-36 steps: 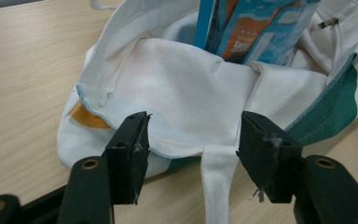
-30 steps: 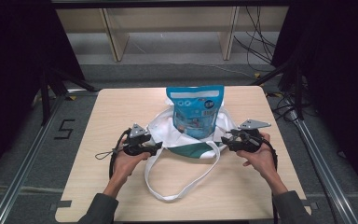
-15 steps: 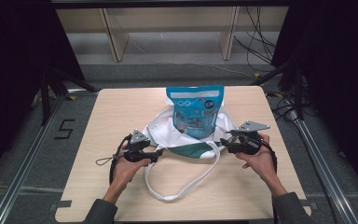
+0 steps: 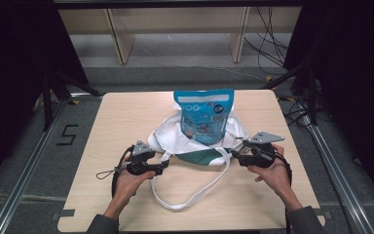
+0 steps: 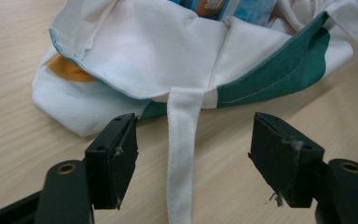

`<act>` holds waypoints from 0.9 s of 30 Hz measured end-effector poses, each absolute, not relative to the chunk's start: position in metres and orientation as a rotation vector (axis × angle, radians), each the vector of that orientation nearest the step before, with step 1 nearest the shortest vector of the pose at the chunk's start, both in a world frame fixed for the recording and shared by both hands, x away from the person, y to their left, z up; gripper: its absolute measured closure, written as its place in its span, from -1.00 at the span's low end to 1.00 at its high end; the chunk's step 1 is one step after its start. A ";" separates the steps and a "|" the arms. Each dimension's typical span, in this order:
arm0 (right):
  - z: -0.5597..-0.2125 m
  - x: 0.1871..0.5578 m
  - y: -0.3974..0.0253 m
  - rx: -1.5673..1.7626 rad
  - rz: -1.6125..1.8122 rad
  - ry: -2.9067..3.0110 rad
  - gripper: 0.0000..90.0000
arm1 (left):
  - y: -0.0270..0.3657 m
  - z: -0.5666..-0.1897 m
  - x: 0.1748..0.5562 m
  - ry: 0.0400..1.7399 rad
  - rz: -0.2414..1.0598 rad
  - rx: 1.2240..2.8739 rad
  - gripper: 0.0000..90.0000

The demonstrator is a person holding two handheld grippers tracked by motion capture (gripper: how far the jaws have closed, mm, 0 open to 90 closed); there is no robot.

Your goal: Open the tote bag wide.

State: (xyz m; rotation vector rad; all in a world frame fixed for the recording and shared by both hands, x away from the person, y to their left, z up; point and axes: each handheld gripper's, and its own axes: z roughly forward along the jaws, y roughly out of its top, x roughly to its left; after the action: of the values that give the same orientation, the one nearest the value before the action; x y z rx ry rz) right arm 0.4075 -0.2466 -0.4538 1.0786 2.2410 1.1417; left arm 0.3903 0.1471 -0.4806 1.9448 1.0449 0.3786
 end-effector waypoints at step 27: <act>-0.461 0.375 -0.255 1.079 1.163 2.262 -0.39 | 0.154 -0.487 0.354 0.982 0.350 1.949 -0.41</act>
State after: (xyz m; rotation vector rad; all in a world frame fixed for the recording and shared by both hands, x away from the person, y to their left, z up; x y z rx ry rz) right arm 0.3749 -0.2552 -0.4610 1.0787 2.2617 1.1628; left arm 0.3543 0.1543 -0.4874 1.9494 0.9815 0.3501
